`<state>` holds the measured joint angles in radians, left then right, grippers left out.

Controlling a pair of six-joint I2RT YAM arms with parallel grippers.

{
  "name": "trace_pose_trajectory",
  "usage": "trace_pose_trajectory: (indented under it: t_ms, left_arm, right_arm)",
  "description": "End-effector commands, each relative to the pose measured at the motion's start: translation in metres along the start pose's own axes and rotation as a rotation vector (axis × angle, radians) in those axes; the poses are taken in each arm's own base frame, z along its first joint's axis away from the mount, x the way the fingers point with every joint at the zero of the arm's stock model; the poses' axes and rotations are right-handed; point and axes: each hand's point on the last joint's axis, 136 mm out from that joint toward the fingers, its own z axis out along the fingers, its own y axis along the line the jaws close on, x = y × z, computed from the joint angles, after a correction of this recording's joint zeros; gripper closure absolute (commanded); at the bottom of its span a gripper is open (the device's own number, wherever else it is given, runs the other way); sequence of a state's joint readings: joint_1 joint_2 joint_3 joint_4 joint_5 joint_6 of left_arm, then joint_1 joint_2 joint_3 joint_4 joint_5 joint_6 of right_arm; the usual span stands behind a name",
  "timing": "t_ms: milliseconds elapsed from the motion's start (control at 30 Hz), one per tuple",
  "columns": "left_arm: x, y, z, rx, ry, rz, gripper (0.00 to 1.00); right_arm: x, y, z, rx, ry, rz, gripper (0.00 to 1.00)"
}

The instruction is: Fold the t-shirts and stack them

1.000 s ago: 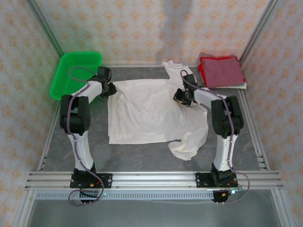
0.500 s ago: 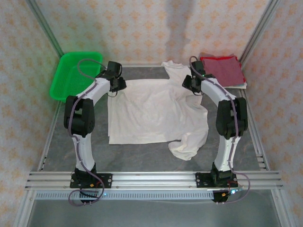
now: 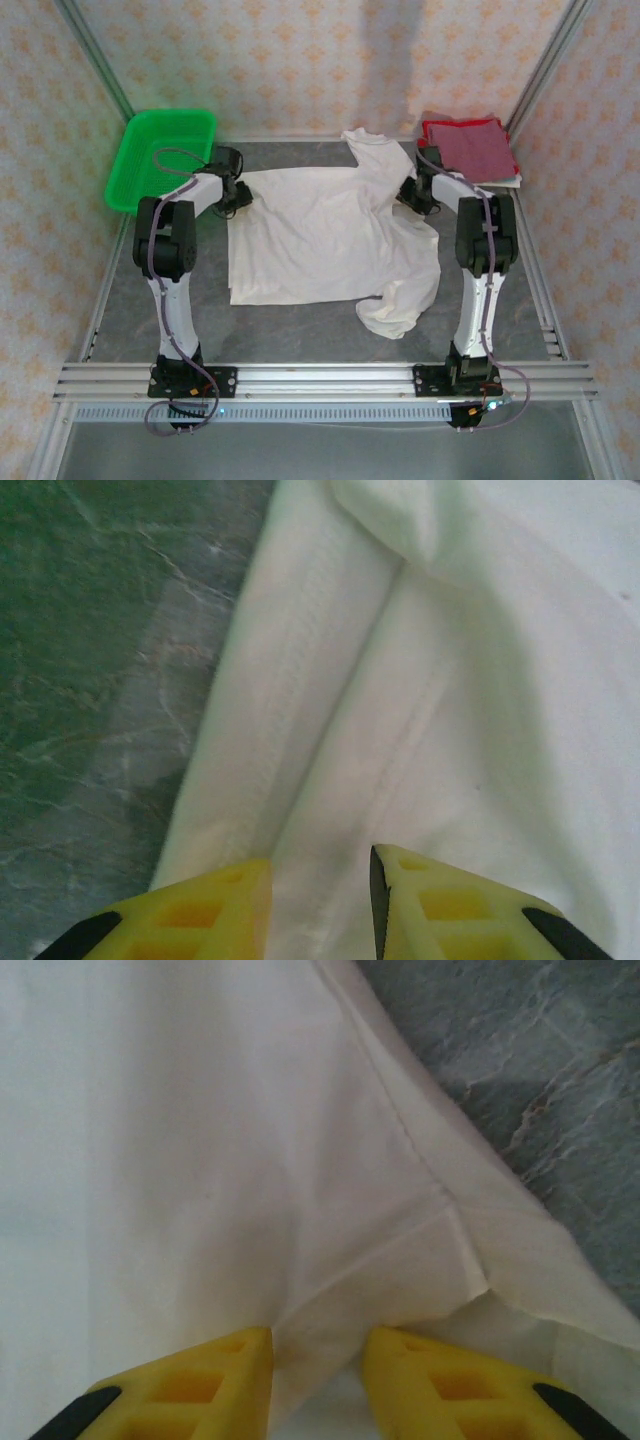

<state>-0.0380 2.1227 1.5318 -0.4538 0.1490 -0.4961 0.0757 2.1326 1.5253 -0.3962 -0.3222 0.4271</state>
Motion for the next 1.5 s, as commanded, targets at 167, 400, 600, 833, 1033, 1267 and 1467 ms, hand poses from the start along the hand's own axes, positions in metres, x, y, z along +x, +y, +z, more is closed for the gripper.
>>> trace_pose_trajectory:
  t_ms: [167, 400, 600, 833, 1033, 1267, 1467]
  left_arm:
    - [-0.023, 0.0, 0.014, -0.065, -0.007, 0.059, 0.68]
    - [-0.041, -0.012, 0.011, -0.049, -0.029, 0.106, 0.68]
    - [-0.049, -0.007, -0.009, -0.076, -0.057, 0.123, 0.66]
    - [-0.052, -0.028, -0.059, -0.027, -0.145, 0.13, 0.66]
    - [-0.013, -0.065, -0.071, 0.084, -0.127, 0.155, 0.67]
    - [0.013, -0.062, -0.033, 0.082, -0.048, 0.115, 0.67]
    - [0.014, -0.054, -0.002, 0.073, 0.001, 0.06, 0.67]
  right_arm:
    - [0.003, -0.05, -0.005, 0.065, -0.016, 0.118, 0.67]
    - [-0.011, -0.06, -0.011, 0.09, -0.05, 0.137, 0.66]
    - [-0.023, -0.034, -0.037, 0.005, -0.069, 0.112, 0.64]
    - [-0.018, 0.007, -0.091, 0.002, -0.133, -0.023, 0.61]
    - [0.013, 0.033, -0.089, 0.03, -0.111, -0.139, 0.67]
    - [0.037, 0.05, -0.052, 0.072, -0.047, -0.237, 0.82]
    - [0.039, 0.059, -0.016, 0.062, -0.004, -0.213, 0.84]
